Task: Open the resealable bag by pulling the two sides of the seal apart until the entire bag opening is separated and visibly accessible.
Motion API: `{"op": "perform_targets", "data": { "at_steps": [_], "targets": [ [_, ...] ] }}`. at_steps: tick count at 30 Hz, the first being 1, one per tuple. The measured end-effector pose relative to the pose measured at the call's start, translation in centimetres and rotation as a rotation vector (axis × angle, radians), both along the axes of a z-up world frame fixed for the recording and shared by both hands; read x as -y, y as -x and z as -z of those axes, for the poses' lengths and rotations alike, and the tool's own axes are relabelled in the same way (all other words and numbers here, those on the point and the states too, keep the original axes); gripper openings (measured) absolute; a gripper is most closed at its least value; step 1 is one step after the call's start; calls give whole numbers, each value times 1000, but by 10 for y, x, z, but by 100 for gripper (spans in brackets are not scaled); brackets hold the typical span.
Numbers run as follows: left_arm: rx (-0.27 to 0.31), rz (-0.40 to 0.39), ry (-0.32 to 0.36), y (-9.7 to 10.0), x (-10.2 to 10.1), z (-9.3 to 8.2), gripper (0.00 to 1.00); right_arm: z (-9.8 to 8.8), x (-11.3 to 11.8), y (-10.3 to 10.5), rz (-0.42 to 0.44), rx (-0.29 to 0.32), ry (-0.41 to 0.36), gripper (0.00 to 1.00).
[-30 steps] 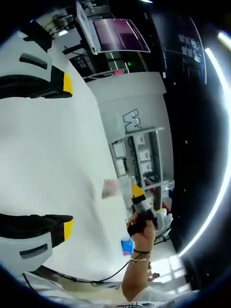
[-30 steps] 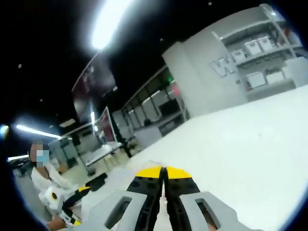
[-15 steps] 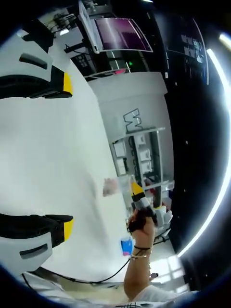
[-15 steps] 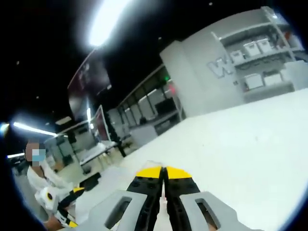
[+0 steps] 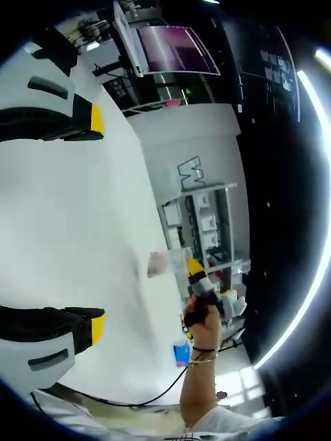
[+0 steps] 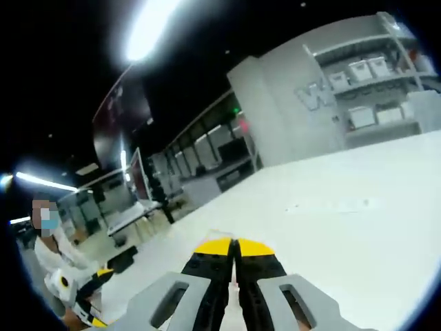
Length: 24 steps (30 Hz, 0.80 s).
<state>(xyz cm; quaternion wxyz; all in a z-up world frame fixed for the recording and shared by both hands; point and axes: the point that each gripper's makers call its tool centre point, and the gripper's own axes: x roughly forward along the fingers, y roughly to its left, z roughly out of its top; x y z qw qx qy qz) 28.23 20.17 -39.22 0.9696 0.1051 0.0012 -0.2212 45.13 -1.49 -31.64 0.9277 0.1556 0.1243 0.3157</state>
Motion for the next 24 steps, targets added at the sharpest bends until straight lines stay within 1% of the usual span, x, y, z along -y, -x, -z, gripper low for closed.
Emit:
{"op": "perform_targets", "data": {
  "at_steps": [8,15,24],
  "targets": [
    [0,0,4,-2,0,-1,100,3,0,-9,3,-10,10,0],
    [-1,-3,7,-4,-1,-1,100,0,3,-18,15,-9,12,0],
    [-10,3,3,-5,1,2,100,4,9,-33,36,-22,25,0]
  ]
}}
